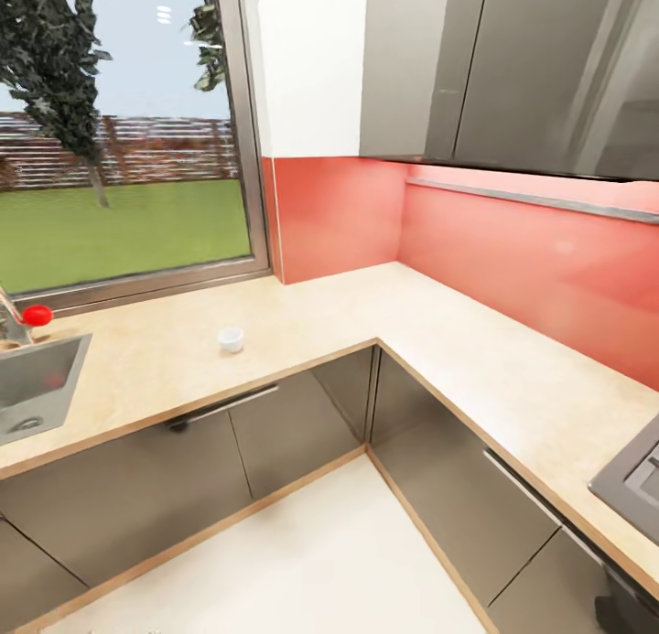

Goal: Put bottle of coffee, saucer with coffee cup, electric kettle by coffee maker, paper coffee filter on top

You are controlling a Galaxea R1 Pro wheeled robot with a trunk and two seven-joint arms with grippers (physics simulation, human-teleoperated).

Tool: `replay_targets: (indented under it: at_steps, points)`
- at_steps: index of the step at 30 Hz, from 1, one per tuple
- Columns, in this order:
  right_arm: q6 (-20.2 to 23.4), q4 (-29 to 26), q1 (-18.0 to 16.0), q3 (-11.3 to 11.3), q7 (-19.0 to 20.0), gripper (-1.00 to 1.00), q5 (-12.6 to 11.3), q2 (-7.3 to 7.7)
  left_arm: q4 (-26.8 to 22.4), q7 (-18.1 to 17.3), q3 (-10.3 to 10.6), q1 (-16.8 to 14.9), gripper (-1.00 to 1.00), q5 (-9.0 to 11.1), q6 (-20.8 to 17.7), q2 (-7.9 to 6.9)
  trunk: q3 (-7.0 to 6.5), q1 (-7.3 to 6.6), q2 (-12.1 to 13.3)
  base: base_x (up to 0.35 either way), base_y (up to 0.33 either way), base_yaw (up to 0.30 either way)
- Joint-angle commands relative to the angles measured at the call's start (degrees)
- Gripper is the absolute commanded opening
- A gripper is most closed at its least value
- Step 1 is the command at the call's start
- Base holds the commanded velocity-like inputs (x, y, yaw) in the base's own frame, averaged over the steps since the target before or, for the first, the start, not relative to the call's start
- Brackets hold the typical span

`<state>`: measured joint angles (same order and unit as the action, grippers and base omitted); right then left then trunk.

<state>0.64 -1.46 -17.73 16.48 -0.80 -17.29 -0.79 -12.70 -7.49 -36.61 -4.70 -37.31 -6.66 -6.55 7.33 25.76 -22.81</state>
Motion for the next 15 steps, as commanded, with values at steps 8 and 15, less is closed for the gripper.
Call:
replay_targets:
  at_steps: [8,15]
  points:
    - [0.07,-0.04,-0.03,0.49,-0.06,1.0,-0.56,-0.08,-0.13,-0.42,-0.48,-0.05,1.0,-0.4,-0.28,0.04,0.37,0.03,-0.12,0.001,0.0,0.25]
    - [0.07,-0.03,-0.01,0.49,-0.04,1.0,-0.56,-0.09,-0.13,-0.41,-0.48,-0.05,1.0,-0.4,-0.28,0.04,0.31,0.03,-0.12,0.0,0.0,0.276]
